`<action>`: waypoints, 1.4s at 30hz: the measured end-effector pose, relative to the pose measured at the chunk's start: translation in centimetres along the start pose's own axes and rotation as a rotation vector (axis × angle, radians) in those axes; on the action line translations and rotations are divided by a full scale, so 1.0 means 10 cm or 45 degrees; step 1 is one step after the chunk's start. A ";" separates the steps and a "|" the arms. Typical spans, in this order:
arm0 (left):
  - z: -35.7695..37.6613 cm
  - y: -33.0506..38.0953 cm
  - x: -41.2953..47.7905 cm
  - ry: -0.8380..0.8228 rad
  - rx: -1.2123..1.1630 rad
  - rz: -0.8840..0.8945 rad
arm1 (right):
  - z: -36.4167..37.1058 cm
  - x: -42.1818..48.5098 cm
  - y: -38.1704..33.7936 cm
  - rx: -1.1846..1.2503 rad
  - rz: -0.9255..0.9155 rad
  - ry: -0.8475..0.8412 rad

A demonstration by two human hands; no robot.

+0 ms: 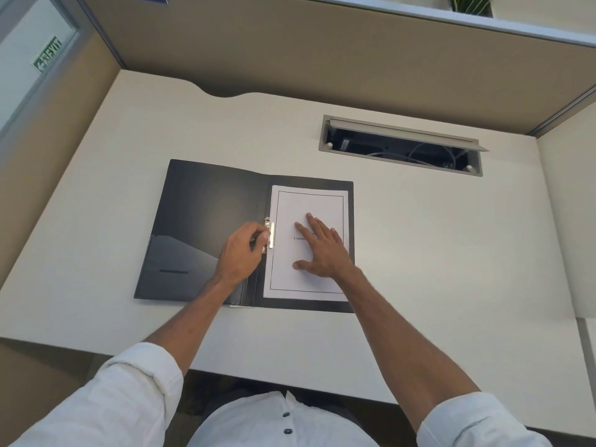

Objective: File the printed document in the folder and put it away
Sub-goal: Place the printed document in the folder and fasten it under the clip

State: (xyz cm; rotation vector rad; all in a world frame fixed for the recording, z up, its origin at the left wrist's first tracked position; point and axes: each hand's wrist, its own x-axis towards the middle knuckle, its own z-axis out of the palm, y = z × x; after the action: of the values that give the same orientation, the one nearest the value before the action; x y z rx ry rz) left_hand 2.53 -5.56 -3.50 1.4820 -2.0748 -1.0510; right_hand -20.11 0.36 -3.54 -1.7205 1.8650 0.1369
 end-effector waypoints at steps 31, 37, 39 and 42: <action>0.10 -0.11 0.04 -0.495 0.747 -0.255 | -0.02 -0.04 0.01 0.044 -0.020 -0.040; 0.03 -0.18 0.04 -0.499 0.732 -0.198 | -0.03 -0.04 0.00 0.052 -0.018 -0.037; 0.00 -0.22 0.00 -0.489 0.745 -0.163 | -0.03 -0.05 -0.01 0.059 -0.019 -0.036; -0.06 -0.27 -0.05 -0.481 0.776 -0.111 | -0.03 -0.06 -0.02 0.058 -0.020 -0.035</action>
State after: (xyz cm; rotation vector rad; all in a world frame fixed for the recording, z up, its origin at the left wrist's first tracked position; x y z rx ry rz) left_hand 4.83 -5.73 -5.13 1.7605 -2.8002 -0.8084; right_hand -20.00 0.74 -2.90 -1.6940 1.8205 0.1106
